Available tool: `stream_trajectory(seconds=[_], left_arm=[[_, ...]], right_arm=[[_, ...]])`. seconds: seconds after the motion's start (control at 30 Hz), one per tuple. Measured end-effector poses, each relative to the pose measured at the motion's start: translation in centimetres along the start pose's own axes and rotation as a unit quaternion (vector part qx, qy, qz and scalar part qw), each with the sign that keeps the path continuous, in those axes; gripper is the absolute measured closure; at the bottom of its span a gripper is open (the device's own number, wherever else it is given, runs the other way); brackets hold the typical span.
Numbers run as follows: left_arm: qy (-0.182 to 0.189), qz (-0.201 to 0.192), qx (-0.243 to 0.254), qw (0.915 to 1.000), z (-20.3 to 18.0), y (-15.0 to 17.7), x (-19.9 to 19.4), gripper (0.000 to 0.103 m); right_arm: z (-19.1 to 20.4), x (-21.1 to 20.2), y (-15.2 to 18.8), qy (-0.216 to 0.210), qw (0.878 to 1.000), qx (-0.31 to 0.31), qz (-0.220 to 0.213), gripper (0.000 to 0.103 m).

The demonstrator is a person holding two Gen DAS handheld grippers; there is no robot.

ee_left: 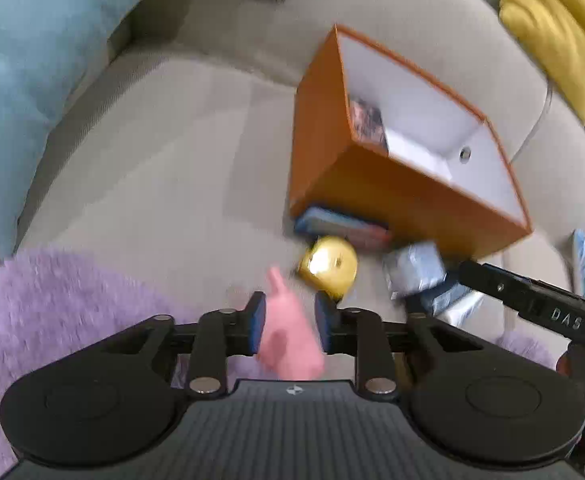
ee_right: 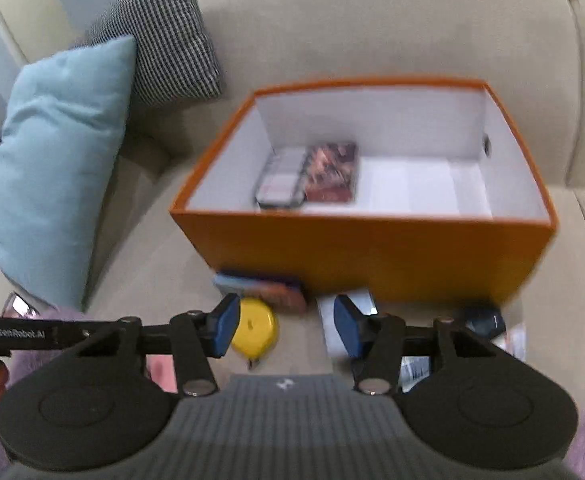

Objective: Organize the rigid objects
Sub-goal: 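Withdraw both tools from the shoebox back toward the pile, then grasp the pink cup with the left tool while the right tool grasps the pink pump bottle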

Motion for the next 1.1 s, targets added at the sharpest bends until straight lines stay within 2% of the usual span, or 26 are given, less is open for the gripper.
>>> stream_trajectory(seconds=[0.13,0.27,0.5,0.7,0.8,0.93,1.03,1.1], left_arm=[[-0.02,0.009,0.007,0.9997,-0.2,1.7,0.5,0.052],[-0.058,0.006,0.022,0.9981,-0.7,2.3,1.4,0.044],[-0.103,0.032,0.049,0.993,-1.5,3.0,3.0,0.024],[-0.131,0.051,0.074,0.9873,-2.0,3.2,4.9,0.027],[-0.125,0.064,0.081,0.9868,-2.3,3.4,6.0,0.031],[-0.122,0.042,0.091,0.9875,-2.6,3.3,6.0,0.035],[-0.067,0.028,0.125,0.9895,-3.6,3.7,5.7,0.036],[-0.036,0.042,0.138,0.9889,-4.1,4.4,5.7,0.037]], right_arm=[[-0.2,-0.2,3.4,0.013,1.0,0.017,0.015,0.049],[-0.7,-0.5,6.0,0.032,0.999,0.018,0.017,0.049],[-2.2,-2.1,6.6,0.053,0.998,0.029,0.004,0.049],[-3.0,-1.6,6.9,0.05,0.998,0.038,0.004,0.048],[-2.2,-1.1,7.0,0.03,0.999,0.025,0.01,0.048],[-0.8,-0.2,7.0,0.015,1.0,-0.006,0.022,0.049],[-0.1,0.6,7.3,0.005,0.999,-0.015,0.034,0.053],[0.1,1.1,7.4,0.003,0.999,-0.018,0.042,0.055]])
Point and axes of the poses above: each gripper's, at about its wrist camera, not at the fingertips, and x roughly the way its jaws point, z to its left, y to its underside, the point moved 9 cm from there along x, roughly the way its jaws point, and after that the axes turned 10 degrees about -y, right-handed, at the moved point
